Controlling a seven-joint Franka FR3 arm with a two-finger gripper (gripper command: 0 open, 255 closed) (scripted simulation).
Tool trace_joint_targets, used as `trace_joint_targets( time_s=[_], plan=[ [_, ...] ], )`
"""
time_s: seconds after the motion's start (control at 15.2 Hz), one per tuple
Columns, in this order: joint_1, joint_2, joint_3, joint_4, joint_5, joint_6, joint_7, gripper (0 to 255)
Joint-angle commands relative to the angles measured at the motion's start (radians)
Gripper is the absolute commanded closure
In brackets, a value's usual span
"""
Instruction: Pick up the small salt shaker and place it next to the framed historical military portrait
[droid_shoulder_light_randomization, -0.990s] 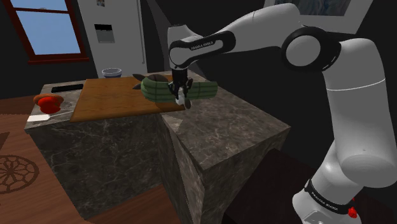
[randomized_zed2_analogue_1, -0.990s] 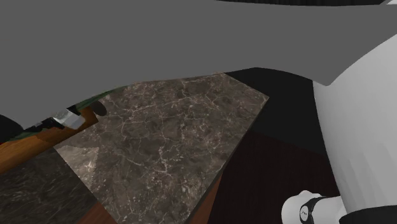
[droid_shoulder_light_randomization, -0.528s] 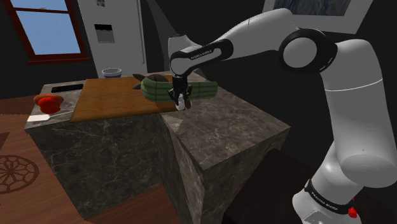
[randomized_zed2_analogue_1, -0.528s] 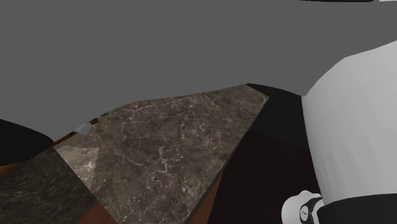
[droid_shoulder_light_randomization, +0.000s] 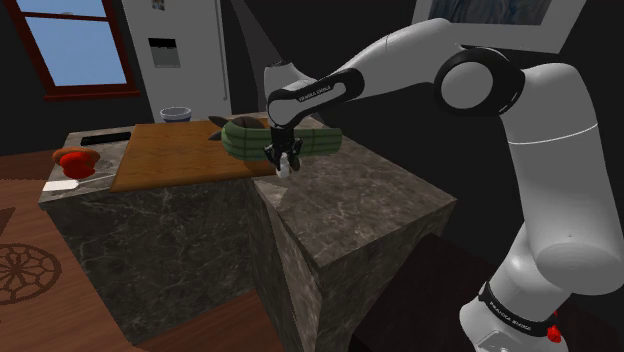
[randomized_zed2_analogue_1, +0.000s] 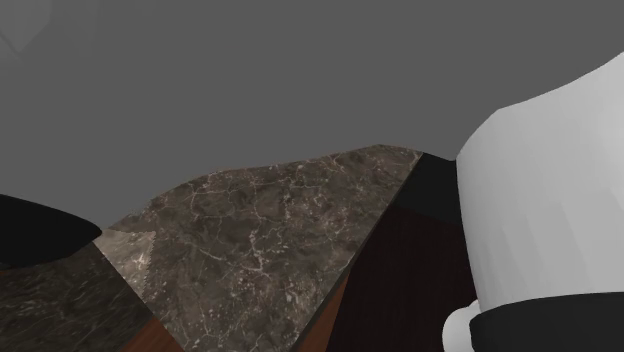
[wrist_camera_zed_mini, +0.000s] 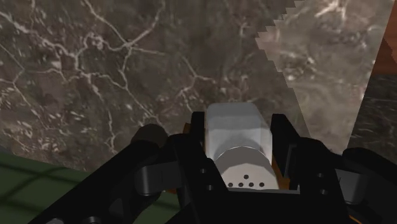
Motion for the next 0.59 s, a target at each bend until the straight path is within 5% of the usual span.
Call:
trace_joint_targets(
  time_s=[0.0,0.07,0.13,0.53],
  plan=[
    [-0.001,0.001,-0.001,0.000,0.000,0.000,0.000,255],
    [-0.001,0.001,-0.001,0.000,0.000,0.000,0.000,255],
    [-0.001,0.000,-0.001,-0.001,0.000,0.000,0.000,0],
    [0.001,-0.013,0.001,0.011,0.002,-0.025,-0.001,0]
  ],
)
